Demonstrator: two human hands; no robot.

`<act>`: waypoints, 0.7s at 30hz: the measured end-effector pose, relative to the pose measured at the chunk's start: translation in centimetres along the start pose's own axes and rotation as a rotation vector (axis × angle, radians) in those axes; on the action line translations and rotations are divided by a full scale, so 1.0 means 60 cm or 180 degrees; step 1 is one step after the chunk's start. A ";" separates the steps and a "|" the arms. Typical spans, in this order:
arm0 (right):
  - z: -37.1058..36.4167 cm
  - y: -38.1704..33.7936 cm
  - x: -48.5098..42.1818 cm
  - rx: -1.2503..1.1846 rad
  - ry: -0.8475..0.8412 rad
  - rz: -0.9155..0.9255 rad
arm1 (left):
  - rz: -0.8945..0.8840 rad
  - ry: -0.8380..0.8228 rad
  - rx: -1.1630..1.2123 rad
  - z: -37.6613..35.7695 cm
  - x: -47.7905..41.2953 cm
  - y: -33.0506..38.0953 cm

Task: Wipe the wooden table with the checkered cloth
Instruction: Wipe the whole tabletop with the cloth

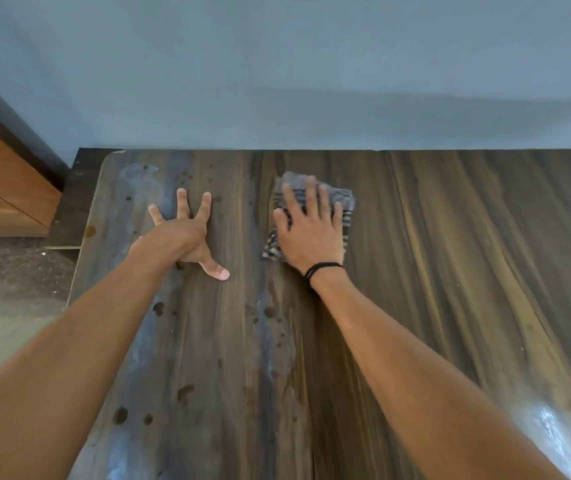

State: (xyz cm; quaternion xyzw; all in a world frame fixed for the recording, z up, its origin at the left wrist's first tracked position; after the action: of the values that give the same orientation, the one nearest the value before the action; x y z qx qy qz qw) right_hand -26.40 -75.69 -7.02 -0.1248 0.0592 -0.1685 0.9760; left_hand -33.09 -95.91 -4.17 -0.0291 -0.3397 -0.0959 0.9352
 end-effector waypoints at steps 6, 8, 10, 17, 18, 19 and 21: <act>0.010 0.004 0.088 -0.0018 -0.0093 0.0211 | -0.0013 0.0177 0.0040 0.004 0.002 -0.002; 0.003 -0.022 0.109 0.0004 -0.0059 0.0036 | -0.0032 0.0150 0.0090 0.003 0.009 0.001; -0.005 -0.043 0.173 0.0007 0.0039 0.0396 | -0.0108 0.0226 0.0199 0.001 0.022 0.000; 0.010 -0.015 0.215 0.0058 0.0067 -0.0183 | -0.0381 -0.0016 0.0074 -0.092 0.097 -0.016; 0.007 -0.028 0.240 0.0069 0.0131 0.0034 | -0.0405 0.0004 0.0021 -0.109 0.103 -0.018; 0.006 -0.028 0.267 0.0062 0.0173 0.0295 | -0.0421 0.0054 -0.0042 -0.119 0.106 -0.019; 0.017 0.015 0.302 0.0082 0.0116 0.0550 | -0.0431 0.0149 -0.0064 -0.125 0.111 -0.016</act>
State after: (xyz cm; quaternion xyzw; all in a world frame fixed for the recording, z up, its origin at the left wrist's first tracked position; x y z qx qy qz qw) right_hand -9.01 -80.88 -7.61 -0.1036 0.0853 -0.0866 0.9872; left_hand -23.54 -98.81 -5.66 -0.0131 -0.3180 -0.1629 0.9339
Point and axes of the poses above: each hand's wrist, its own x-axis away from the middle knuckle, its own z-axis out of the back of the hand, y = z × x, the point moved 5 cm from there along -x, towards the middle knuckle, and after that the axes turned 7 degrees about y, right-handed, at the moved point
